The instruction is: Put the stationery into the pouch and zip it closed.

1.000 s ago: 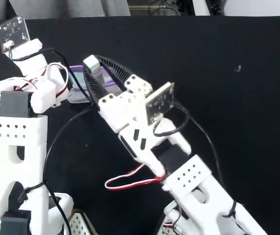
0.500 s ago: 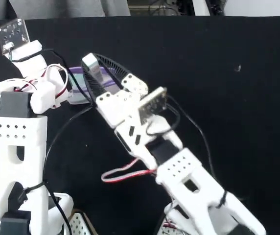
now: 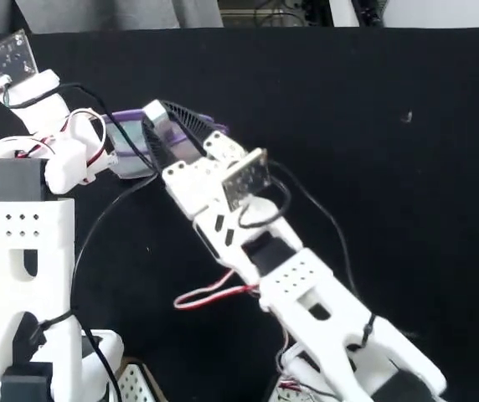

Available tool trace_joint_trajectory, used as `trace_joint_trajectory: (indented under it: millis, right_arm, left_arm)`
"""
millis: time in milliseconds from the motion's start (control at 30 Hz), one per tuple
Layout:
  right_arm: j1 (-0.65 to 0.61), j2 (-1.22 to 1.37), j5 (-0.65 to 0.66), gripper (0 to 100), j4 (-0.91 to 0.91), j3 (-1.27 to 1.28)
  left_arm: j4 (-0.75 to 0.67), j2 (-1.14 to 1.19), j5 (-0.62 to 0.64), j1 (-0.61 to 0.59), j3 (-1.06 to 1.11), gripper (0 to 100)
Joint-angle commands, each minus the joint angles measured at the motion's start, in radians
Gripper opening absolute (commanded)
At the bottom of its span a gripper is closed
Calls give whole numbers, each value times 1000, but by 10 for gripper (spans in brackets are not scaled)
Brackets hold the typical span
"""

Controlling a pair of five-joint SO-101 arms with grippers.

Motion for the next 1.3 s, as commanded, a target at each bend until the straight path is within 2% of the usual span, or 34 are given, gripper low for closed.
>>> trace_joint_trajectory:
  millis: [0, 67, 300, 600, 733, 867, 967, 1033, 1167, 1267]
  right_arm:
    - [-23, -110, 2, 191, -3, 18]
    - [-23, -119, 8, 238, 44, -2]
    - [-20, -130, 5, 205, 239, -134]
    - [55, -315, 9, 206, 807, -381]
    - [83, -443, 14, 205, 993, -406]
    - [86, -503, 144, 205, 1142, -381]
    - [86, -496, 219, 204, 1146, -298]
    - [87, -486, 227, 204, 1083, -214]
    - [86, -458, 226, 204, 844, -25]
    - [91, -430, 170, 204, 697, 54]
  left_arm:
    - [-23, -11, -8, -28, -8, 29]
    - [-25, -11, -8, -28, -10, 29]
    - [-25, -11, -8, -30, -10, 29]
    - [-26, -9, -8, -102, -8, 29]
    - [-26, -8, -8, -110, -4, 29]
    - [-26, -9, -8, -104, -4, 29]
    - [-26, -9, -8, -104, -4, 29]
    - [-26, -9, -8, -104, -4, 29]
    - [-25, -9, -8, -104, -2, 29]
    - [-21, -9, -8, -104, -2, 29]
